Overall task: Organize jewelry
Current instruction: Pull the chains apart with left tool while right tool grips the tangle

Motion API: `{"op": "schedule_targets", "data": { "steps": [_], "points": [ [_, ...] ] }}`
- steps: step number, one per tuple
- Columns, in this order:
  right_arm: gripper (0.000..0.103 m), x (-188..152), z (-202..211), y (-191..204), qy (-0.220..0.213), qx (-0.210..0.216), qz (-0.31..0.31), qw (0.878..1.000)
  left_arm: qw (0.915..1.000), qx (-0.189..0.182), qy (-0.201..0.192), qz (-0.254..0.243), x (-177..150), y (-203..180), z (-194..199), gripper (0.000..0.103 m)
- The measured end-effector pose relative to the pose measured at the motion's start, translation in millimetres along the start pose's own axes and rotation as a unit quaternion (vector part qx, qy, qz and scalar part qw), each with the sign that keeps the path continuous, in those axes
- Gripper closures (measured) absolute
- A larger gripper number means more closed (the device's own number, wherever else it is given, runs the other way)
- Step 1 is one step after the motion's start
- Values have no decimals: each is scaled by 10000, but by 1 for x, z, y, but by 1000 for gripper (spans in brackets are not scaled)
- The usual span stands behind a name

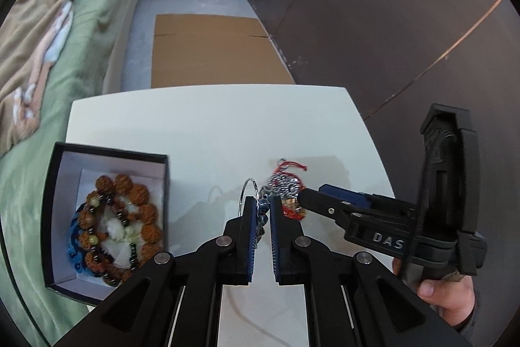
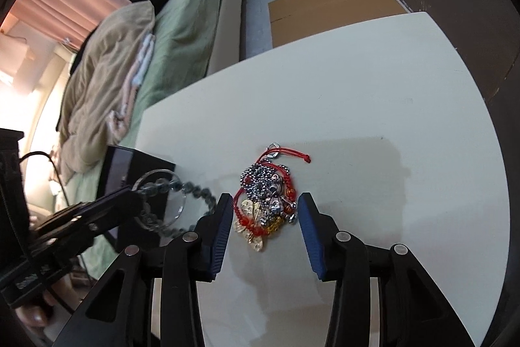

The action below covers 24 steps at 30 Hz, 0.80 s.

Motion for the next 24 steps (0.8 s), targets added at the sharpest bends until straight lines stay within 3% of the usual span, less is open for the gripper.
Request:
{"op": "schedule_targets", "data": {
  "steps": [2, 6, 10, 11, 22, 24],
  "points": [
    [60, 1, -7, 3, 33, -114, 90, 9999, 10000, 25, -1, 42, -1, 4, 2, 95],
    [81, 2, -14, 3, 14, -510, 297, 9983, 10000, 12, 15, 91, -4, 6, 1, 95],
    [83, 2, -5, -2, -91, -506, 292, 9983, 9999, -38, 84, 70, -5, 3, -1, 95],
    [97, 1, -2, -2, -120, -452, 274, 9985, 9999, -35, 105, 62, -5, 2, -2, 95],
    [97, 4, 41, -8, -536, 62, 18, 9985, 9983, 407, 416, -103, -11, 4, -29, 93],
    [97, 7, 52, -9, -657, 153, -13, 9977, 9976, 488, 485, -119, -13, 6, -34, 81]
  ]
}}
Point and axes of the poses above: each gripper's, at about its wrist camera, not at the fingertips, and z roughly against the way its jaws point, y to its left, x to its top, the point moved 7 cm from there along -z, roughly the way its jaws point, and after that the axes turned 10 degrees about -x, right-handed, at the moved point
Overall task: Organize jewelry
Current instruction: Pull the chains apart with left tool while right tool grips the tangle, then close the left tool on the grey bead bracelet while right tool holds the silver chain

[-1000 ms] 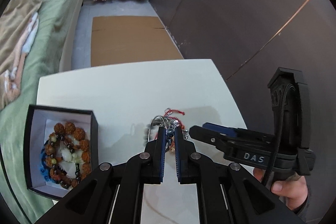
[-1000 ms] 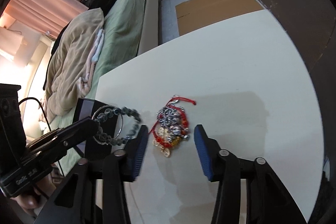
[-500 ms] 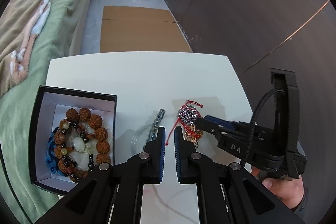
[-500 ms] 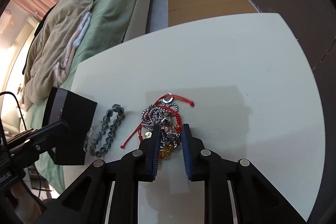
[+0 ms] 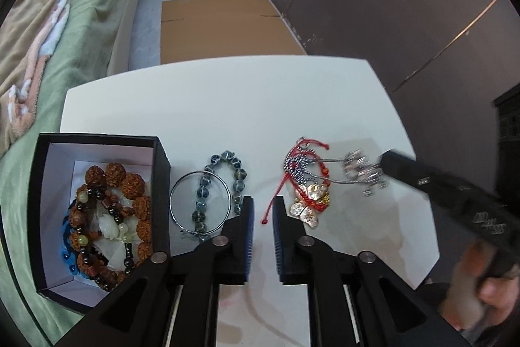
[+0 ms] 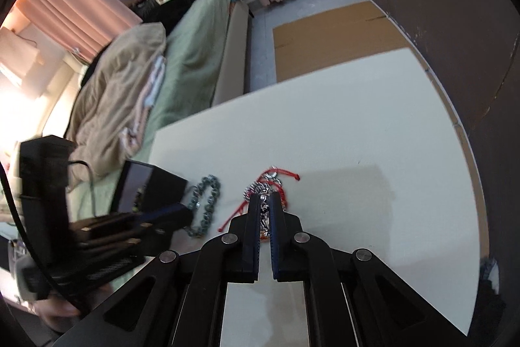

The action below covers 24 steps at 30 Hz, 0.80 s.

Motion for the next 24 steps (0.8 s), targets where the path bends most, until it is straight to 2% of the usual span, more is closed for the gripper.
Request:
{"op": "schedule_targets", "data": {
  "steps": [3, 6, 11, 13, 15, 17, 23, 24],
  "points": [
    [97, 6, 11, 0, -127, 92, -45, 9999, 9995, 309, -60, -58, 1, 2, -2, 60],
    [97, 8, 21, -1, -234, 166, -79, 9996, 9986, 468, -137, -205, 3, -4, 0, 49],
    [97, 11, 31, -7, -333, 209, -146, 9991, 9967, 792, -135, -153, 5, -2, -7, 49],
    [97, 11, 33, -11, -337, 218, -187, 9990, 9961, 866, -123, -112, 5, 0, -10, 52],
    [97, 10, 34, -16, -340, 215, -213, 9990, 9955, 940, -112, -15, 6, 5, -14, 62],
    [97, 10, 36, -21, -351, 208, -243, 9989, 9941, 1068, -164, 48, 8, 10, -14, 66],
    [97, 8, 45, -30, -404, 200, -260, 9986, 9926, 1188, -215, 110, 10, 11, -14, 71],
    [97, 8, 45, -31, -411, 194, -262, 9986, 9934, 1119, -206, 106, 9, 8, -14, 83]
  ]
}}
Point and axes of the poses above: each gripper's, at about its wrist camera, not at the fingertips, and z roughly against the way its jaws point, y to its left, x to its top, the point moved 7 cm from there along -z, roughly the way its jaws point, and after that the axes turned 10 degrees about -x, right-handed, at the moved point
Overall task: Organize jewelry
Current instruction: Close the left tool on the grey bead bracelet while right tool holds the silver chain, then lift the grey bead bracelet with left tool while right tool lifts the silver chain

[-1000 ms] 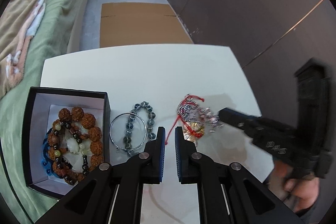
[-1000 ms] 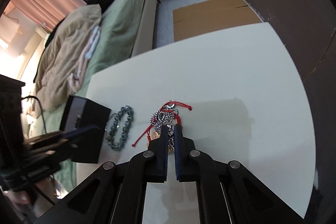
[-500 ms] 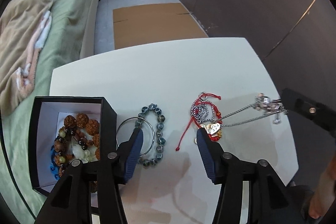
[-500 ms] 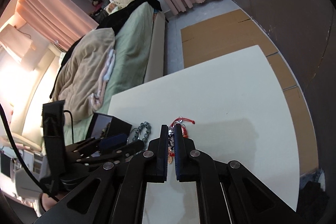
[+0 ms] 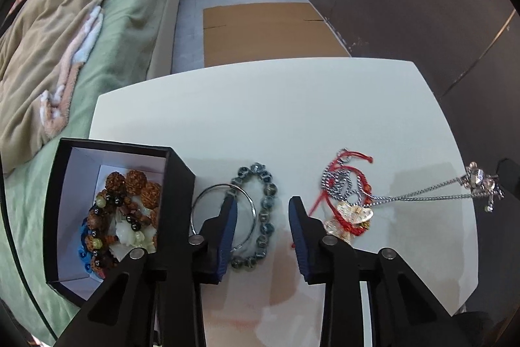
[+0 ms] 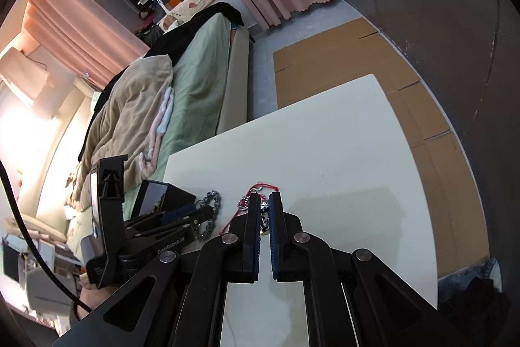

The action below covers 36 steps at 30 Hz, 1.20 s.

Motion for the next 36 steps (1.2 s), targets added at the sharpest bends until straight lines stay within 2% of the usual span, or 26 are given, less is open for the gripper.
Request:
{"op": "schedule_targets", "data": {
  "steps": [2, 8, 13, 21, 25, 26, 36],
  "points": [
    [97, 1, 0, -1, -14, -16, -12, 10000, 10000, -57, 73, 6, -1, -4, 0, 86],
    [97, 1, 4, -7, -49, -13, -52, 10000, 9993, 299, 227, 68, -5, 4, -15, 86],
    [97, 3, 8, -10, -100, -5, -51, 9999, 9993, 355, 67, -63, 0, 0, -3, 86],
    [97, 3, 9, -9, -118, 31, -43, 9999, 9987, 431, 269, 32, -5, 7, -19, 86],
    [97, 2, 11, -8, -137, 31, -68, 9999, 9990, 311, 283, 130, -5, 7, -20, 87],
    [97, 3, 12, -8, -146, 29, -71, 9999, 9992, 189, 264, 222, -5, 7, -19, 95],
    [97, 1, 9, -6, -107, 38, -31, 9999, 9989, -367, 8, 289, 2, -3, 4, 95]
  ]
}}
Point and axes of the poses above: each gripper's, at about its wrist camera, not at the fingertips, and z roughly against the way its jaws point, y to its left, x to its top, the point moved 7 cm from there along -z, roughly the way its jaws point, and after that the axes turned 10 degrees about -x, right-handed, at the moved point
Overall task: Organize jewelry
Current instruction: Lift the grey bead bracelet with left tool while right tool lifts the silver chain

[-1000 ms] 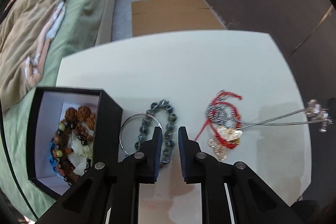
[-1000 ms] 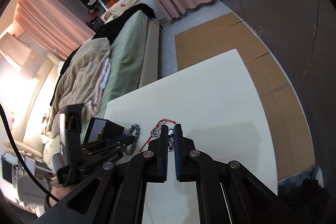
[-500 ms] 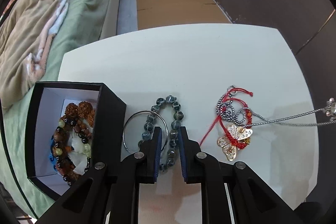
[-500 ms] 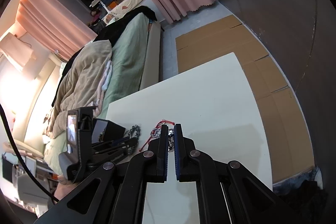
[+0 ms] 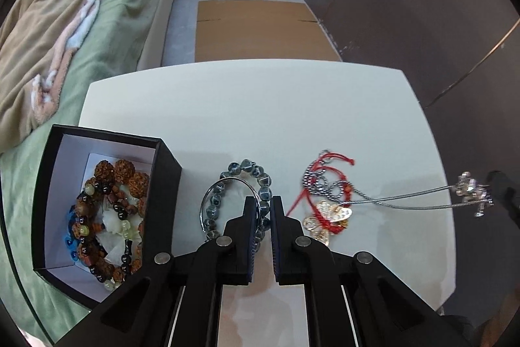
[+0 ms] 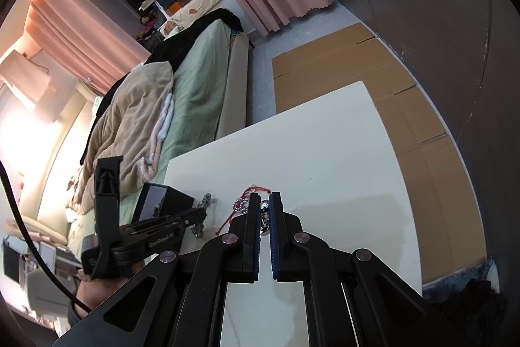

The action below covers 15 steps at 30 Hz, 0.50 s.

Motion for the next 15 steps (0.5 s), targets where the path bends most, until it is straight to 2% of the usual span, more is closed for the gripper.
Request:
{"op": "schedule_targets", "data": {
  "steps": [2, 7, 15],
  "points": [
    [97, 0, -1, 2, 7, 8, 11, 10000, 9999, -95, 46, -20, -1, -2, -1, 95],
    [97, 0, -3, 6, 34, 87, -8, 10000, 9970, -756, 186, 51, -6, -14, -3, 95],
    [97, 7, 7, 28, -139, 418, 26, 9990, 9944, -1004, -310, -77, 8, -24, 39, 95]
  ]
}}
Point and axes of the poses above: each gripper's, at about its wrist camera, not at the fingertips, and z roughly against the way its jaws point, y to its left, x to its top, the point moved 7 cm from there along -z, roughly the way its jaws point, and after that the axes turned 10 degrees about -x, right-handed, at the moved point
